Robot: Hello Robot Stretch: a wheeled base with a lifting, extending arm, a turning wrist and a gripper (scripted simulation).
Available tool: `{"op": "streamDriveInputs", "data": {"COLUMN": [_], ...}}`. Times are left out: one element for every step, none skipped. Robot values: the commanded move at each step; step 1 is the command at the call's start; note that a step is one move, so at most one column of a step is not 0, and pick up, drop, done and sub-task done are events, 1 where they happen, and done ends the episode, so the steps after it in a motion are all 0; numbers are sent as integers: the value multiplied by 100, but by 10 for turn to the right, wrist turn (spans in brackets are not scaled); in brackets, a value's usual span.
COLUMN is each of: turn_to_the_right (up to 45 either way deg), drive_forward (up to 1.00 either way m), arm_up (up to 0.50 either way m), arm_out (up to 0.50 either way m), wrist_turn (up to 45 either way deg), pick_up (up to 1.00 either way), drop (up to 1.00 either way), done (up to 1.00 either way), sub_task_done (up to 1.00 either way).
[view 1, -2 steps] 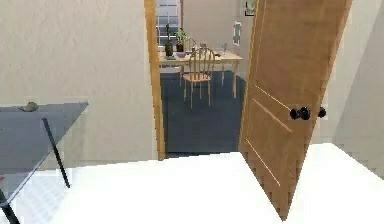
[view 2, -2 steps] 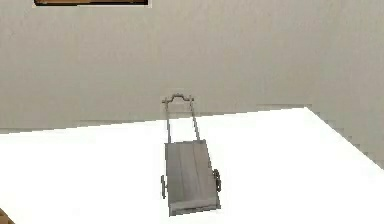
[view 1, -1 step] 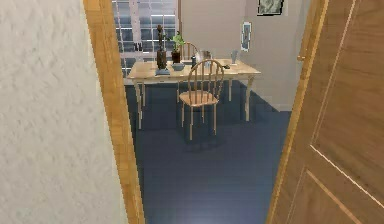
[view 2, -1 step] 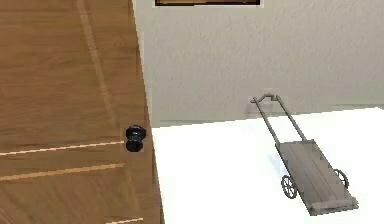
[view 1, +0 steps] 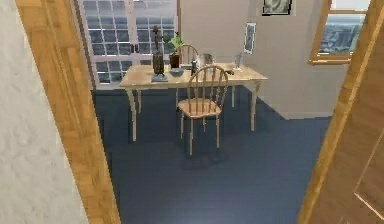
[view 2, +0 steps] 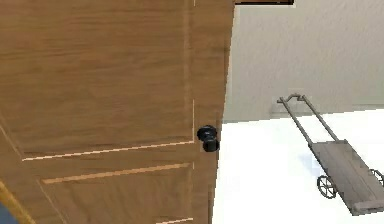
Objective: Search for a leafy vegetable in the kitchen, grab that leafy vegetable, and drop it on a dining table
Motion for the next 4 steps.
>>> {"op": "streamDriveInputs", "data": {"turn_to_the_right": [-60,0,-90,0], "drive_forward": [0,30,0,70], "arm_up": [0,0,0,0], "arm_out": [0,0,0,0], "wrist_turn": [0,0,0,0], "pick_up": [0,0,0,0], "drop": [0,0,0,0], "done": [0,0,0,0], "sub_task_done": [0,0,0,0]}}
